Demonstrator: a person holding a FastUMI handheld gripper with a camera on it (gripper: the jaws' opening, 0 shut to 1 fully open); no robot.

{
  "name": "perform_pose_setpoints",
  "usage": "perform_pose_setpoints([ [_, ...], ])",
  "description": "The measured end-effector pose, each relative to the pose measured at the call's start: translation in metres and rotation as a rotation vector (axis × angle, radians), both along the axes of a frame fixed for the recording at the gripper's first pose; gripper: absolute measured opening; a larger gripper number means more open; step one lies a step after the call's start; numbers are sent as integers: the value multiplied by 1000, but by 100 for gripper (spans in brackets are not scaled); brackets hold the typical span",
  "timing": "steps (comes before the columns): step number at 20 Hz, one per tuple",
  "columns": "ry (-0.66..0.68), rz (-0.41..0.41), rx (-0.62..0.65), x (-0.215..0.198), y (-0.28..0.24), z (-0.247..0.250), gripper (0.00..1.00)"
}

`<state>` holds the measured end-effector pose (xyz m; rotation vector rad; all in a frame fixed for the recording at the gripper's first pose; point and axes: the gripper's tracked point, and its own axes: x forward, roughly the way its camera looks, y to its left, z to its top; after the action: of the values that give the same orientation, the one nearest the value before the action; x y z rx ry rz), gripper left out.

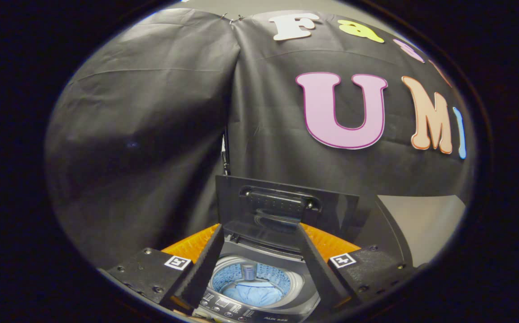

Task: Put the clothes into the washing machine and then close the washing machine lid.

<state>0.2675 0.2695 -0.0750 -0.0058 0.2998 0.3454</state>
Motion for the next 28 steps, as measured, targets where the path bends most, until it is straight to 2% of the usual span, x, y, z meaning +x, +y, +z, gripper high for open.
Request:
perform_pose_setpoints([
  [6, -31, -59, 12, 16, -16, 25, 96],
  [12, -81, -76, 1, 30, -17, 54, 96],
  [20, -143, -132, -11, 75, -15, 86, 95],
  [28, -164, -194, -59, 130, -21, 74, 96],
])
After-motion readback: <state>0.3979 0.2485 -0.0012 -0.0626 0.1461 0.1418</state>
